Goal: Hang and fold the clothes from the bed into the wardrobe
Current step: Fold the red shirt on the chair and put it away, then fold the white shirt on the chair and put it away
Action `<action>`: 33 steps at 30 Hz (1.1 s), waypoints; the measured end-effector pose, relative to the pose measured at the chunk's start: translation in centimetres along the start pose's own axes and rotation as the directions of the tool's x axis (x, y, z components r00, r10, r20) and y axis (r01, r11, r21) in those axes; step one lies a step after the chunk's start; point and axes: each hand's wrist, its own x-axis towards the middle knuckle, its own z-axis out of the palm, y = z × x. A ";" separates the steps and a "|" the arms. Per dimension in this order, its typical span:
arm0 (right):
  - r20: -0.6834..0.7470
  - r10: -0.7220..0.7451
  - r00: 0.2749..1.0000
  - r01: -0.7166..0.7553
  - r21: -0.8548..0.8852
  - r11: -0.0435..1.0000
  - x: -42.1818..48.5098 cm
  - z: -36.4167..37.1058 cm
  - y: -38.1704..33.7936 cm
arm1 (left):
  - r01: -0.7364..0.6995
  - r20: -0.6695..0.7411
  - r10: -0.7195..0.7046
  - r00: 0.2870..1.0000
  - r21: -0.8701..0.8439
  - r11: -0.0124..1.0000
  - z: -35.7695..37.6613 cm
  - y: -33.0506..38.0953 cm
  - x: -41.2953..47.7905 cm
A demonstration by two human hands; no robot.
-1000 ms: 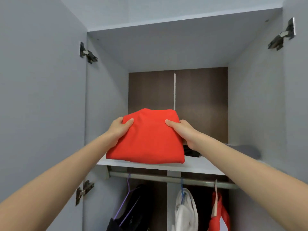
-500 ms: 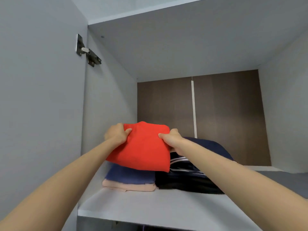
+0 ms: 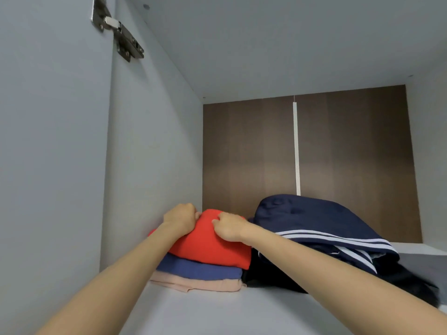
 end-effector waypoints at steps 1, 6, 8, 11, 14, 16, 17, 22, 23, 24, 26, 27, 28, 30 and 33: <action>0.050 0.019 0.999 -0.017 -0.033 0.999 0.4 0.8 0.2 | 0.005 0.044 -0.004 0.999 -0.026 1.000 0.5 -0.5 0.2; 0.038 0.061 0.997 -0.058 -0.081 0.995 1.9 3.9 1.3 | 0.009 0.121 -0.004 0.993 -0.039 0.999 3.1 -2.0 0.2; 0.013 0.059 0.998 -0.058 -0.067 0.996 1.8 4.2 1.3 | -0.011 0.112 0.016 0.994 -0.046 0.999 3.0 -2.0 0.0; -0.078 0.020 0.997 -0.023 -0.041 0.999 0.8 2.9 1.0 | -0.033 0.035 0.034 0.999 -0.044 0.998 1.4 -1.5 -0.7; -0.151 -0.063 0.986 0.065 0.006 0.998 -0.7 0.1 0.6 | -0.013 -0.123 0.005 0.992 -0.058 0.998 -0.4 -0.5 -2.0; -0.199 -0.099 0.975 0.110 0.042 0.993 -2.2 -2.3 0.5 | -0.018 -0.198 0.002 0.980 -0.080 0.997 -1.7 0.7 -3.5; -0.219 -0.106 0.970 0.121 0.056 0.991 -3.1 -3.3 0.6 | -0.029 -0.218 0.007 0.976 -0.098 0.995 -2.4 1.5 -4.3; -0.323 -0.149 0.935 0.184 0.081 0.980 -9.5 -6.4 2.1 | -0.119 -0.276 0.049 0.960 -0.241 0.963 -5.3 4.8 -9.8; -0.335 -0.151 0.930 0.191 0.089 0.978 -11.1 -6.7 2.5 | -0.132 -0.285 0.051 0.957 -0.274 0.953 -5.6 5.5 -11.3; -0.345 -0.148 0.927 0.193 0.099 0.976 -12.7 -6.8 2.8 | -0.143 -0.294 0.052 0.954 -0.300 0.943 -5.8 6.1 -12.8; -0.367 -0.137 0.920 0.192 0.117 0.974 -15.9 -7.0 3.6 | -0.155 -0.308 0.048 0.950 -0.332 0.930 -5.8 7.5 -16.0; -0.377 -0.130 0.917 0.191 0.131 0.973 -17.6 -7.0 4.1 | -0.160 -0.315 0.048 0.948 -0.342 0.926 -5.8 8.2 -17.6; -0.383 -0.125 0.915 0.192 0.142 0.971 -19.2 -6.9 4.5 | -0.169 -0.323 0.050 0.945 -0.352 0.921 -5.7 8.9 -19.3; -0.377 -0.121 0.918 0.191 0.155 0.969 -22.5 -6.8 5.4 | -0.204 -0.354 0.059 0.934 -0.388 0.899 -5.4 10.3 -22.7; -0.377 -0.095 0.921 0.186 0.213 0.959 -27.2 -6.7 6.3 | -0.258 -0.383 0.075 0.921 -0.450 0.855 -5.6 12.2 -27.3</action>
